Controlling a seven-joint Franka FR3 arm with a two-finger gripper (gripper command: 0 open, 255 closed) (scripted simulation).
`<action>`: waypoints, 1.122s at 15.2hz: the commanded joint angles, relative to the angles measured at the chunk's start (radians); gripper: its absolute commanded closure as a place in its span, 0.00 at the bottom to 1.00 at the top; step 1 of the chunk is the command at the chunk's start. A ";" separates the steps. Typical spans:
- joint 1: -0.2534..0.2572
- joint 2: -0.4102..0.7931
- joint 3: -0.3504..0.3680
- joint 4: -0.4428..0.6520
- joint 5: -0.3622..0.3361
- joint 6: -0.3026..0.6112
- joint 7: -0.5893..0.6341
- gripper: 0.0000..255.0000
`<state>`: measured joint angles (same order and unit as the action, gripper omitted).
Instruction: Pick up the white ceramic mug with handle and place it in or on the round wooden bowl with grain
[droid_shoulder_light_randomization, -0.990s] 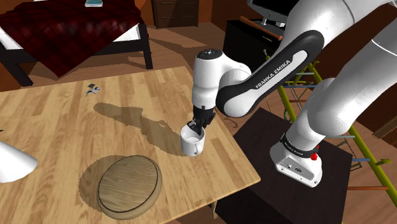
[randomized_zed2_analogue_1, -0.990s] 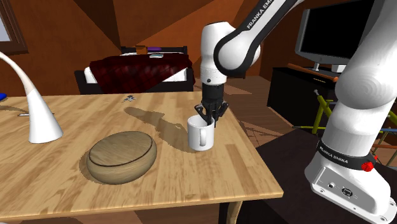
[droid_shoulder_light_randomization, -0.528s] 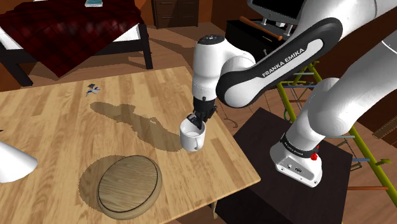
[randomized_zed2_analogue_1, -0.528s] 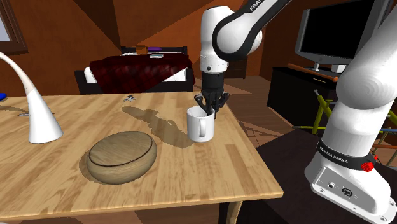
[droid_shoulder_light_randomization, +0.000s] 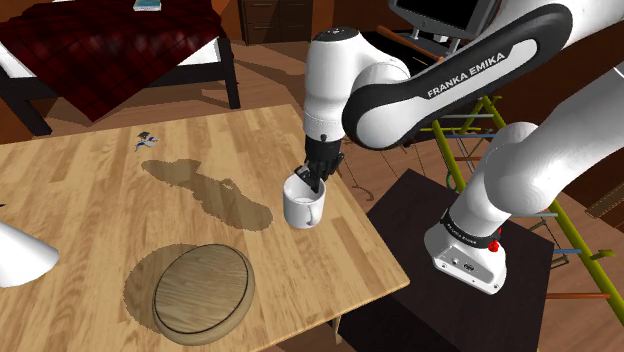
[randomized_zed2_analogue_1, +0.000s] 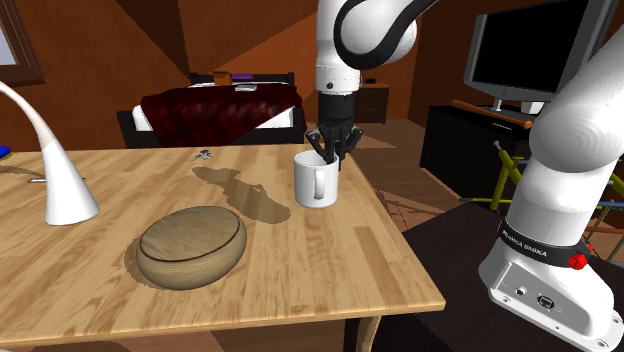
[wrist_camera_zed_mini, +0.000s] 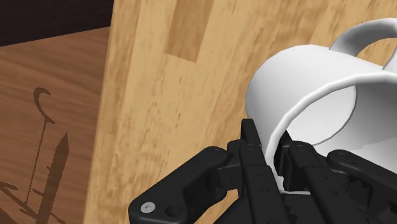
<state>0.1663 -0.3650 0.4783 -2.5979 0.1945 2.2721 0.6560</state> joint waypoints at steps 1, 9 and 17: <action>0.002 -0.019 -0.007 0.017 0.002 -0.036 -0.004 1.00; 0.006 -0.080 -0.032 0.083 0.004 -0.161 -0.014 1.00; 0.010 0.006 0.039 0.229 -0.016 -0.215 0.091 1.00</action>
<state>0.1784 -0.3885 0.4990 -2.4062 0.1868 2.0630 0.7202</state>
